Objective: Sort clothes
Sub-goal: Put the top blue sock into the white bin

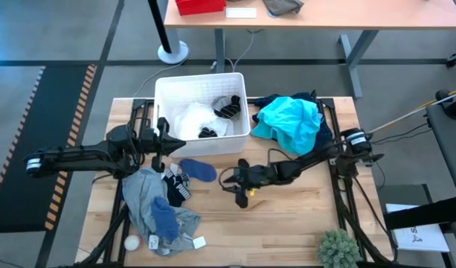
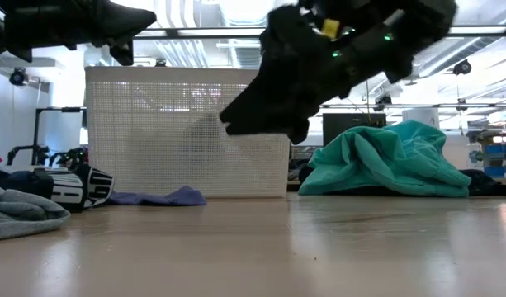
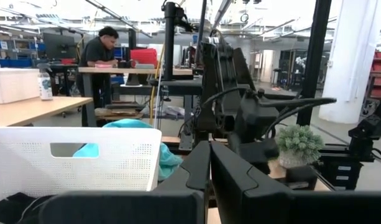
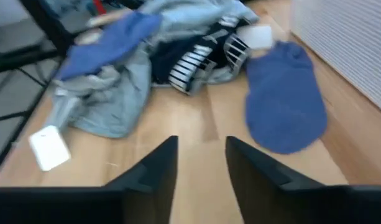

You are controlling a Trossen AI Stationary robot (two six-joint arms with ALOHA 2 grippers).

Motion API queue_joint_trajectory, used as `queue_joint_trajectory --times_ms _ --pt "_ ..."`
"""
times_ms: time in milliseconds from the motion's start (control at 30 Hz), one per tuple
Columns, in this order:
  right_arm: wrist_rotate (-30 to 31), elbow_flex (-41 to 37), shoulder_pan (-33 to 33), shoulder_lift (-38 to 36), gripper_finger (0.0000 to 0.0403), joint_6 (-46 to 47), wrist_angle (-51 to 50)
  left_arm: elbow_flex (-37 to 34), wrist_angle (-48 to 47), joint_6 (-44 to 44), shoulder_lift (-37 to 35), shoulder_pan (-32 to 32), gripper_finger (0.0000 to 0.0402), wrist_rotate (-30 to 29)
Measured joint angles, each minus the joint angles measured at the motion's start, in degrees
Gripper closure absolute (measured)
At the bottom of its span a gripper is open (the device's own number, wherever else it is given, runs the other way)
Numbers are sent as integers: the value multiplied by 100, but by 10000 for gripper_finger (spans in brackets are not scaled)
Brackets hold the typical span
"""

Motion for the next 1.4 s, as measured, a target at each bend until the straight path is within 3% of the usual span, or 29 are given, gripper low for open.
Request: queue_joint_trajectory --times_ms 133,467,767,900,1000,1267,1400 --pt "375 342 -206 -1 226 46 -929 0 -2 18 44 0 402 -1" --pt "367 1107 -460 753 140 304 -1034 0 15 152 79 1 401 -2" --pt "324 2386 -467 2083 123 280 -1644 2 27 182 -52 0 402 -2" --pt "566 2905 -487 2515 142 349 -1980 2 12 223 -71 0 402 -2" --pt "601 3151 -491 2678 180 333 -2229 2 11 260 -71 0 402 -2" --pt "455 3243 -382 2335 386 -242 -2737 2 12 243 -104 0 402 -2" --pt "297 3232 -347 1860 388 -396 -3059 2 56 228 -154 0 402 -2"
